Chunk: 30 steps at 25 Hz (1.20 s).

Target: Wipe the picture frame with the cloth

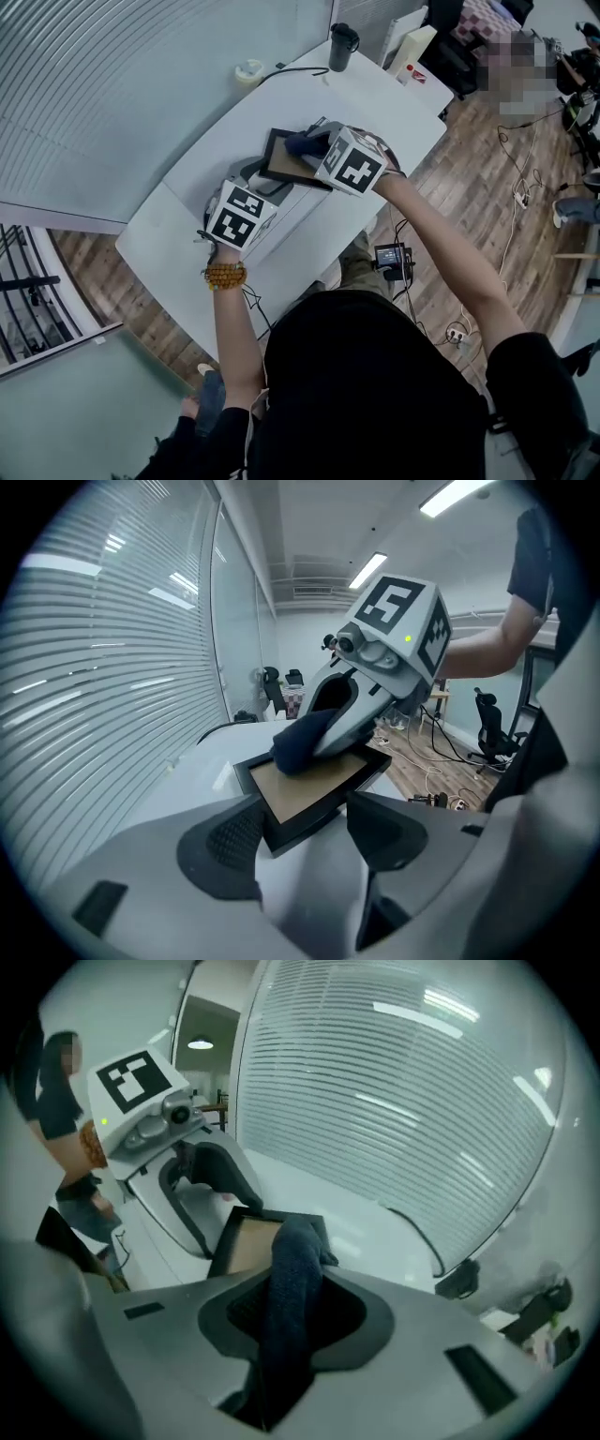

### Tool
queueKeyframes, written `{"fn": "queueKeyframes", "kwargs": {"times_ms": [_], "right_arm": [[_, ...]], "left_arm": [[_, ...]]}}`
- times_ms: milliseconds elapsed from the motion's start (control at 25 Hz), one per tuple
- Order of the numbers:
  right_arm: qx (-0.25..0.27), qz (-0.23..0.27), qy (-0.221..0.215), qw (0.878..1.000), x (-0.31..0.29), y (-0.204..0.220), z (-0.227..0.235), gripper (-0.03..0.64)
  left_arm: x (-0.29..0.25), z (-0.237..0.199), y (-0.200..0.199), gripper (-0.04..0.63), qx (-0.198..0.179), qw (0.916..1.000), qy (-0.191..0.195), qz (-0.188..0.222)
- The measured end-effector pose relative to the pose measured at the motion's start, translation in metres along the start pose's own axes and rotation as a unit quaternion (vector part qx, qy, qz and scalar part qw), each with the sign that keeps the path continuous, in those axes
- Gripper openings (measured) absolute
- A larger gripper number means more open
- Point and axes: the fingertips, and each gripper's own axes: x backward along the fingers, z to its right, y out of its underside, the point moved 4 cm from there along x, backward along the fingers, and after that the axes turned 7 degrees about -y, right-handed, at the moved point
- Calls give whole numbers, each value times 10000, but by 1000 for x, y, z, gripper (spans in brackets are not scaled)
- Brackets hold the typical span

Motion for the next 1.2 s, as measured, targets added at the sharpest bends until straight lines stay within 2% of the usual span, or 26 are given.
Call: {"fn": "queueKeyframes", "kwargs": {"times_ms": [120,200,320,520,600,720,760,800,840,920,960,1000,1080,1200], "right_arm": [[-133,-200,-327,9992,-2,1,-11,77],[-535,-212,-719,9957,-3,1,-11,77],[-1108,-181,-1488,9825,-4,-1,-15,75],[-1576,-131,-2409,9576,2,0,-29,74],[-1821,-88,-2883,9400,7,1,-32,74],[-2230,398,-4026,8869,30,-16,-38,77],[-2283,676,-4148,8782,40,-24,-34,77],[-2232,907,-3971,8856,47,-30,-26,77],[-2055,1038,-3493,9083,52,-32,-14,77],[-1359,942,-1964,9665,54,-24,13,78],[-891,732,-1188,9862,51,-16,23,80],[-405,457,-558,9966,46,-7,28,80],[426,-78,221,9988,33,10,25,81],[966,-391,645,9925,12,23,11,80]], "left_arm": [[0,0,0,281,23,10000,-5,-19],[-1,1,0,281,21,10000,-19,-36],[-2,0,2,282,25,10000,-20,-30],[-1,0,-1,282,27,10000,-7,-27],[-1,0,0,282,41,10000,19,-27],[-1,0,1,281,67,10000,14,-2],[-1,0,0,281,64,10000,4,1],[0,0,-1,281,61,10000,-2,-4],[1,0,-2,281,59,10000,-4,-13],[2,1,-4,281,60,10000,-3,-25],[2,1,-4,281,63,10000,-5,-28],[2,1,-3,279,68,10000,-7,-32],[2,1,-2,279,70,10000,-15,-35],[0,-1,-2,279,67,10000,-45,-25]]}}
